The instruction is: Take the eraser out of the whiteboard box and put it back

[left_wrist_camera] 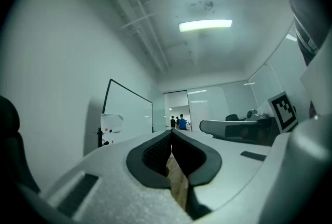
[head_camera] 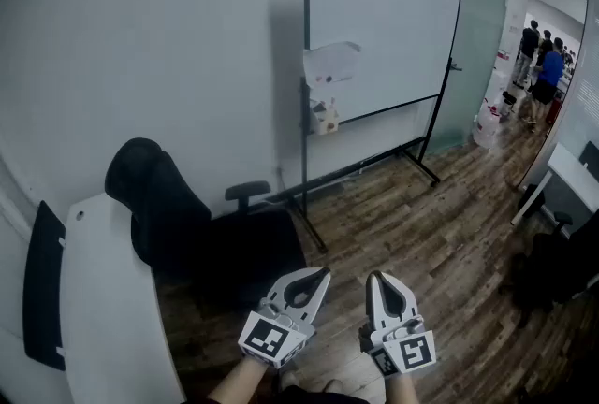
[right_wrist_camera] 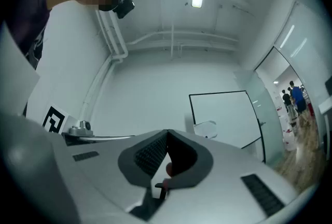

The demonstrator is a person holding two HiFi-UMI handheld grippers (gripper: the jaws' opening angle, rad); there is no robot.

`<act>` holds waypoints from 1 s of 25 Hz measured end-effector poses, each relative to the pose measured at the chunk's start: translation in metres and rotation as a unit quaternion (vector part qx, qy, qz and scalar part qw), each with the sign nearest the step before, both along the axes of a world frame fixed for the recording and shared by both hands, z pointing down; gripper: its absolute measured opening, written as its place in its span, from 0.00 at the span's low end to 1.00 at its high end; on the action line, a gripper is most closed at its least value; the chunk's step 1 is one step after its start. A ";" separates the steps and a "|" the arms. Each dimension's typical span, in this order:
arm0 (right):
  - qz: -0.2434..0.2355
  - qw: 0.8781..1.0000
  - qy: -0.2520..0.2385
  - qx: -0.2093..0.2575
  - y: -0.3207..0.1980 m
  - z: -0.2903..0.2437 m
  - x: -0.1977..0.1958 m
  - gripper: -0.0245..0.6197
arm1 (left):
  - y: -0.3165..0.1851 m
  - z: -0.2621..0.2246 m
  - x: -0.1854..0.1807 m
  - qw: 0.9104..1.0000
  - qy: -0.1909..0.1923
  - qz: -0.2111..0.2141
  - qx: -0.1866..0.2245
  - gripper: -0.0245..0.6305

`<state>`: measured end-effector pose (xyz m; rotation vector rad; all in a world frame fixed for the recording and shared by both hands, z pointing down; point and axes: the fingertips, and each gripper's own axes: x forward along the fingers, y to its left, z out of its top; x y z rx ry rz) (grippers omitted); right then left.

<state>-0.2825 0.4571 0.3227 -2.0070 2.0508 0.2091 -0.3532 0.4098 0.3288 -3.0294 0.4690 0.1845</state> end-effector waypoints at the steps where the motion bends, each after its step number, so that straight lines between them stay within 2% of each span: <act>1: 0.001 1.000 0.002 0.002 -0.001 0.000 0.000 0.04 | -0.001 0.002 0.000 1.000 -0.001 0.001 0.005 0.04; 6: -0.002 1.000 0.006 0.009 -0.003 -0.005 0.004 0.04 | -0.005 0.005 0.005 1.000 -0.002 0.000 0.008 0.04; 12: 0.015 1.000 0.010 -0.001 0.021 -0.001 0.023 0.04 | 0.009 0.013 0.026 1.000 -0.004 0.009 -0.006 0.04; 16: 0.008 1.000 0.001 -0.005 0.034 0.005 0.045 0.04 | 0.021 0.005 0.050 1.000 0.008 0.019 0.002 0.04; 25: -0.005 1.000 -0.013 -0.023 0.050 0.021 0.075 0.04 | 0.047 0.021 0.093 1.000 -0.020 0.020 -0.001 0.04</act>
